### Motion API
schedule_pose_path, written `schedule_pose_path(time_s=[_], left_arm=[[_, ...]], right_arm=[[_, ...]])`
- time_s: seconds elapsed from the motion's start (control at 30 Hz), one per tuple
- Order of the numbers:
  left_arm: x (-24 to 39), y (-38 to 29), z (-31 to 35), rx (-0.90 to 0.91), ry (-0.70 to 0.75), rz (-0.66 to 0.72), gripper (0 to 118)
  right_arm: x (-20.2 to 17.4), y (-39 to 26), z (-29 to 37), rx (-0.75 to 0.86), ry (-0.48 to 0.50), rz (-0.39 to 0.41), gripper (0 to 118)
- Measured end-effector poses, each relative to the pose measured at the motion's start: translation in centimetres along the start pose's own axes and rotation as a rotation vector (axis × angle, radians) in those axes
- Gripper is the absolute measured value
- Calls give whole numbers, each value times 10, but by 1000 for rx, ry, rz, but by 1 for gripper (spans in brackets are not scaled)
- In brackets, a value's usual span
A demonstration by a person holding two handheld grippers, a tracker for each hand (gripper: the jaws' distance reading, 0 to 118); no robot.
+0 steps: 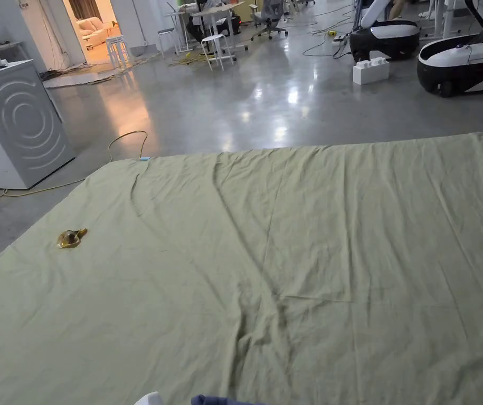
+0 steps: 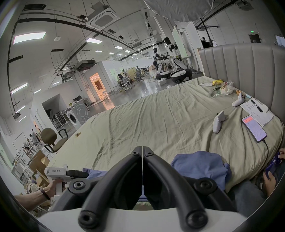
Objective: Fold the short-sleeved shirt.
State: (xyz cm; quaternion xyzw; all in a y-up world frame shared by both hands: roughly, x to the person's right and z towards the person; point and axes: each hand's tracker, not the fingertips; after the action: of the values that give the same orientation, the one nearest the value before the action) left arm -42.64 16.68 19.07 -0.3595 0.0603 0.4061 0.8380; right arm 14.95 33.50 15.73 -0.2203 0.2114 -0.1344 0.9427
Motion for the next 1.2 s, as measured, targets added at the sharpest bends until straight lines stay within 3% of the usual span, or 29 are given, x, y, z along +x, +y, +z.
schedule_pose_path(time_s=[0.13,0.2,0.37,0.43,0.57,0.7,0.8,0.9,0.93,1.03,1.1,1.2], left_arm=[[-20,44,23,160,-48,122,8],[-6,61,36,194,54,31,8],[6,108,79,317,219,-42,8],[19,112,86,323,227,-138,8],[84,69,70,271,69,-202,8],[155,-8,13,151,7,-389,8],[186,-62,-51,38,86,-528,8],[191,-87,-97,-50,89,-448,10],[192,-89,-102,-71,97,-418,20],[188,-81,-101,-102,10,-319,73],[190,-71,-79,-42,-51,-303,79],[181,-49,-44,67,-130,-275,72]], right_arm=[[7,0,4,5,-11,-21,1],[11,-1,4,7,-4,-51,1],[17,-7,4,9,-9,-77,1],[19,-12,3,1,-10,-83,1],[18,-18,0,-15,-13,-99,1],[12,-17,5,-17,-9,-89,1],[13,-17,17,4,-21,-103,1],[17,-21,30,17,-53,-110,1],[18,-23,35,16,-72,-108,1],[27,-34,41,5,-98,-111,1],[34,-40,41,-13,-107,-147,1],[39,-46,42,-25,-101,-166,1]])
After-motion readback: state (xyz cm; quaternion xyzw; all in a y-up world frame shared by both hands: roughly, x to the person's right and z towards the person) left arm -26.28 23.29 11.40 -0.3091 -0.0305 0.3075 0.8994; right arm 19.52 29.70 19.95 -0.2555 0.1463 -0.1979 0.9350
